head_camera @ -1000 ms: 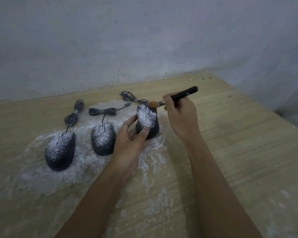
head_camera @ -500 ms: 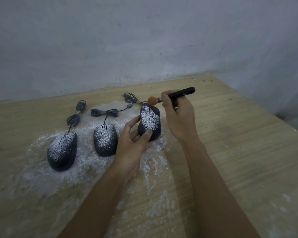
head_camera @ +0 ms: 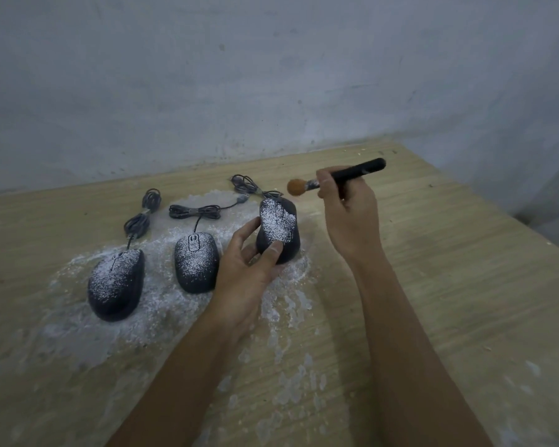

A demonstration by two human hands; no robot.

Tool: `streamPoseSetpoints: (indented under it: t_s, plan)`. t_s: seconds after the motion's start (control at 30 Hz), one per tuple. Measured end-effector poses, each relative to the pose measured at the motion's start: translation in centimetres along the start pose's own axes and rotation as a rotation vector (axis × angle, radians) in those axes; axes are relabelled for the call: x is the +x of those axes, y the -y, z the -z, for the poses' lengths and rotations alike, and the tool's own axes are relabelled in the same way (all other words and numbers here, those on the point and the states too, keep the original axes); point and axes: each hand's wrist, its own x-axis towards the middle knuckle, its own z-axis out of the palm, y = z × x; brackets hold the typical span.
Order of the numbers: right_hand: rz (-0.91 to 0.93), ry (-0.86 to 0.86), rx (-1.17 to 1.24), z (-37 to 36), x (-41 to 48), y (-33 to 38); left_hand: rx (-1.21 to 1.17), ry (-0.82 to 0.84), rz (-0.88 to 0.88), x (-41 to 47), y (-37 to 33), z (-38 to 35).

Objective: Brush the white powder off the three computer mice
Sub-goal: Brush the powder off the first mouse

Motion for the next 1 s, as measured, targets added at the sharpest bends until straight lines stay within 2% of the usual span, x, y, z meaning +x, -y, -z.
streamPoseSetpoints:
  t_s: [0.07,0.2,0.3,0.43,0.53,0.67,0.77,0.9,1.0]
  plan:
    - [0.008,0.064,-0.053,-0.11,-0.31,0.0,0.006,-0.001,0.001,-0.02,0.0,-0.09]
    - [0.001,-0.003,0.002,-0.39,-0.43,0.24,-0.002,0.004,0.001,-0.04,0.04,0.02]
    - [0.03,0.062,-0.043,-0.76,-0.74,0.23,0.004,0.007,-0.001,-0.09,0.08,0.14]
    - [0.04,-0.001,-0.007,-0.57,-0.86,0.39,0.0,0.002,-0.003,-0.03,0.11,0.03]
    - [0.066,0.062,-0.056,-0.54,-1.0,0.26,0.004,-0.003,-0.001,-0.01,0.06,-0.07]
    - [0.051,0.0,-0.011,-0.48,-0.98,0.37,-0.016,-0.001,0.003,-0.1,-0.06,-0.09]
    - [0.054,0.047,-0.054,-0.3,-1.02,0.41,-0.046,-0.003,0.014,-0.19,-0.22,-0.19]
    - [0.038,-0.034,-0.008,0.02,-0.91,0.74,-0.074,-0.003,0.013,-0.28,-0.42,-0.35]
    - [0.034,0.038,-0.076,0.17,-1.13,0.67,-0.092,-0.009,0.017,-0.4,-0.55,-0.41]
